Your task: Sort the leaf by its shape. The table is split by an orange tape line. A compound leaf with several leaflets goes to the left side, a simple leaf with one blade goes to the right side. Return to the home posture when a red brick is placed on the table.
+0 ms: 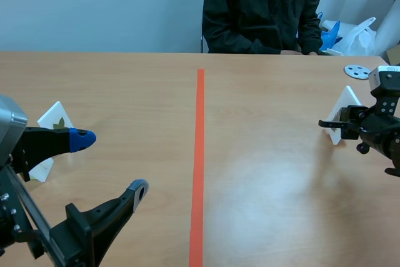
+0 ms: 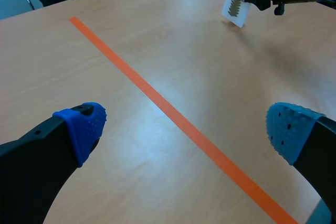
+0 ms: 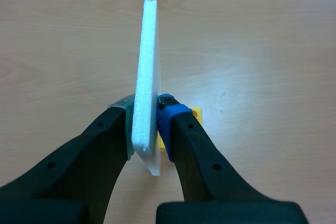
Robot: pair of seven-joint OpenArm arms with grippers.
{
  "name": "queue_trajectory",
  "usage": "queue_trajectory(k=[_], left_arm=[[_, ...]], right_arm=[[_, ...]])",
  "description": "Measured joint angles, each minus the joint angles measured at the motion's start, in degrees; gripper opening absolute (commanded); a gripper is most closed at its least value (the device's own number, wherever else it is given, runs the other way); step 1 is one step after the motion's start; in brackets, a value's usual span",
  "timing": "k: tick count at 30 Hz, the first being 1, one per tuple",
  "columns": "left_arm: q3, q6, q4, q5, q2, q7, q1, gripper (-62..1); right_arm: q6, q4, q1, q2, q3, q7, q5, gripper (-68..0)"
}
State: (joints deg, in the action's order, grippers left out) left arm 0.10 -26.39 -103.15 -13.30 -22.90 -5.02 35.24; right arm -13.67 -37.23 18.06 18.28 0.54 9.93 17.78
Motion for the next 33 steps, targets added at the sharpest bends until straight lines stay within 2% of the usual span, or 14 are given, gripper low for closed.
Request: queue_trajectory(k=[12,16,21,25,29,31,33], left_arm=[[0.0,0.0,0.0,0.0,0.0,-0.7,0.0,1.4],[0.0,0.0,0.0,0.0,0.0,-0.7,0.0,1.4],[0.0,0.0,0.0,0.0,0.0,-0.7,0.0,1.4],[0.0,0.0,0.0,0.0,0.0,-0.7,0.0,1.4],[0.0,0.0,0.0,0.0,0.0,-0.7,0.0,1.4],[0.0,0.0,0.0,0.0,0.0,-0.7,0.0,1.4],[0.0,0.0,0.1,0.0,0.0,-0.7,0.0,1.4]], right_arm=[[0.4,0.0,-0.7,0.0,0.0,-1.9,0.0,-59.6],[0.4,0.0,-1.0,0.0,0.1,-1.9,0.2,-48.3],[0.4,-0.1,-1.0,0.0,0.1,-1.8,0.3,-41.7],[-1.4,-1.1,-1.0,0.6,0.1,-1.4,2.2,-34.7],[-3.1,-4.1,-1.0,1.7,0.4,-1.5,3.3,-32.3],[-4.4,-6.0,-1.0,2.4,1.3,-3.5,3.3,-32.3],[-6.1,-8.0,-1.0,3.2,2.3,-5.2,4.5,-28.6]])
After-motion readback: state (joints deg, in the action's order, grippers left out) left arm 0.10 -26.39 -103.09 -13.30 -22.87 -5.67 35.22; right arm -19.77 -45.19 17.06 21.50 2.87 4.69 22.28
